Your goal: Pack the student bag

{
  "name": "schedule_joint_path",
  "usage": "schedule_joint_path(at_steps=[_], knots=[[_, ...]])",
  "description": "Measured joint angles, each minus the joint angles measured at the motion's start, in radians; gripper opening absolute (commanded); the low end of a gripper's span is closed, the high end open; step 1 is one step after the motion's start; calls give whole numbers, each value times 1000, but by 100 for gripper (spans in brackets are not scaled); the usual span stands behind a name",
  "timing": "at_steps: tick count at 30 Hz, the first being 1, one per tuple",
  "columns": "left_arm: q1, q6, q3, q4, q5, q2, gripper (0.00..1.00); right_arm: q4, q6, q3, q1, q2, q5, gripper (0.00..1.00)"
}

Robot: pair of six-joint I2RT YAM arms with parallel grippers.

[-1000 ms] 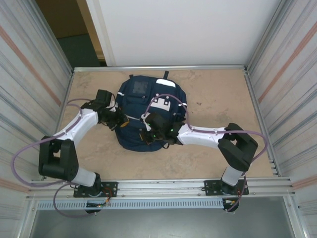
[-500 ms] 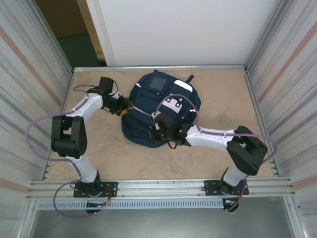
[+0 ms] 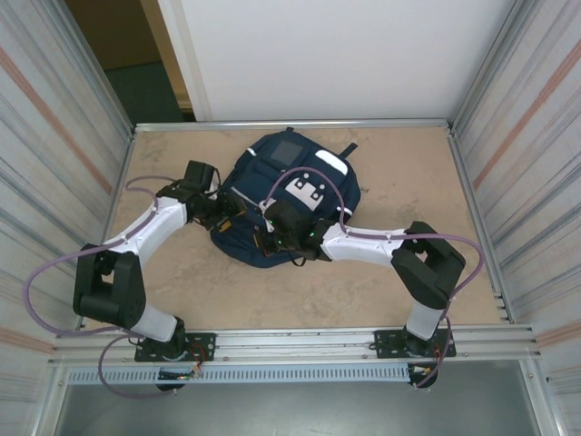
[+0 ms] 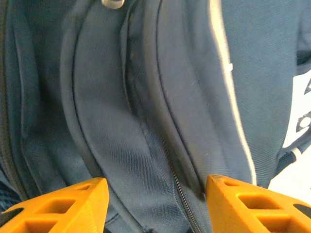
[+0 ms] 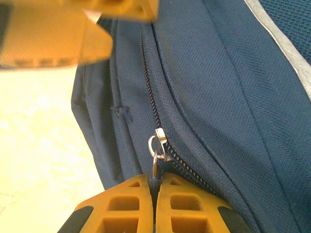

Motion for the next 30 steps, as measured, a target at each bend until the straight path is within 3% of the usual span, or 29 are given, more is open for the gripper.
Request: schedule_joint_path(at_steps=[3,7,12,16,20,26,27,29,30], knots=[[-15,-72,-33,49,-6,-3,45,0,0,5,13,8,16,0],[-27,-119,-35,94,-21,-3,16,13,27,3,24,13,22,0],[-39,-106,-36,80,-67,-20,0,86,80,-47,19,12,-7,0],[-32,-77,-42,65,-48,-52,0,127,96,-113,19,-40,-11,0],[34,-29,-42,55,24,-45,0,108,96,-189,19,-121,0,0],[111,81,43,-7,71,61,0,73,95,-255,8,-182,39,0],[113,92,63,-19,81,81,4,74,95,-255,5,-183,40,0],[114,109,104,-34,106,122,29,74,95,-255,5,-183,51,0],[114,116,127,-32,113,144,33,71,96,-255,5,-183,55,0]])
